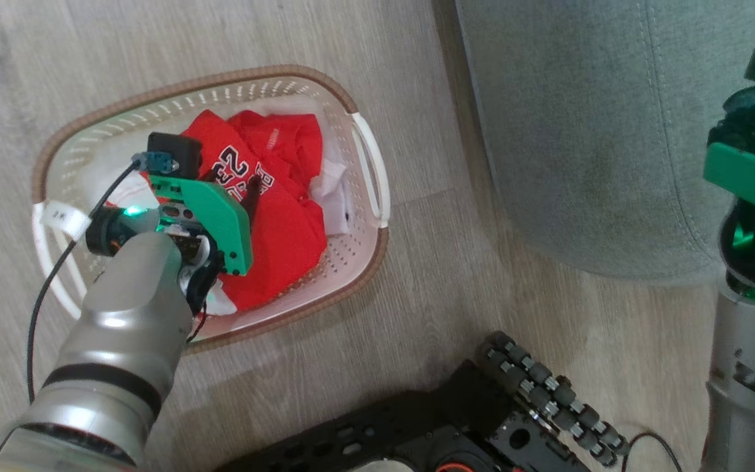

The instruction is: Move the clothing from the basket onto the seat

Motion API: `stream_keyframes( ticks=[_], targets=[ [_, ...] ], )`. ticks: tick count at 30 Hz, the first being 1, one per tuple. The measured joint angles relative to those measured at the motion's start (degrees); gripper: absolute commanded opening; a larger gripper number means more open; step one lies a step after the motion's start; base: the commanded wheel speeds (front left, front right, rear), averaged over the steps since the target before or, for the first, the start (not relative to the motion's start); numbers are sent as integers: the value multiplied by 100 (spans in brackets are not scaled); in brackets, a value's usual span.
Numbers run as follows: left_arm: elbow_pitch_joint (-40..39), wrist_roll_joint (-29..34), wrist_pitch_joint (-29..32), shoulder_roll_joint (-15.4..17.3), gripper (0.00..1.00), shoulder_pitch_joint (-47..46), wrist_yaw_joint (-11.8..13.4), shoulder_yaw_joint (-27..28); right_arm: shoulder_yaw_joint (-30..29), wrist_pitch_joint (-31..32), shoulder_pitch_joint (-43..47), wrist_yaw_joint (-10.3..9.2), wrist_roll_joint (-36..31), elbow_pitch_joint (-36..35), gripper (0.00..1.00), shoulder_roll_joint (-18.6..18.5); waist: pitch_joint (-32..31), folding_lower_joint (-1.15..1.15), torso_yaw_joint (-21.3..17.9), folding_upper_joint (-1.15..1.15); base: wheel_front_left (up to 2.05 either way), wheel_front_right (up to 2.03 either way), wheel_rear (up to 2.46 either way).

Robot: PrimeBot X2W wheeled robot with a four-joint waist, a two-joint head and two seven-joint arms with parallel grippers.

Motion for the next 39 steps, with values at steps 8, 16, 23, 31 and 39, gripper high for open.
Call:
stream_keyframes(
  ticks=[8, 16, 23, 31, 39],
  targets=[
    [45, -382, 834, 104, 100, -44, 0, -613, 26, 0, -20, 1, 70, -19, 100, 0, 236, 0, -117, 0, 0, 0, 0],
    [-146, -771, 812, 298, 0, -50, 0, -964, 29, 0, -20, 0, 79, -1, 100, 0, 193, 0, -110, 0, 0, 0, 0],
    [-359, -1098, 624, 314, 0, -37, 0, -1357, 51, 0, -20, 0, 75, 124, 100, 0, -55, 0, -38, 0, 0, 0, 0],
    [-634, -1334, 18, 322, 0, 40, 0, -1824, 38, 0, 26, 0, -44, 296, 100, 0, -611, 0, 125, 0, 0, 0, 0],
    [-883, -1432, -643, 334, 0, 294, 0, -2290, -5, 0, 409, 0, -249, 480, 100, -1, -1235, -1, 407, 1, 0, 0, 0]
  ],
)
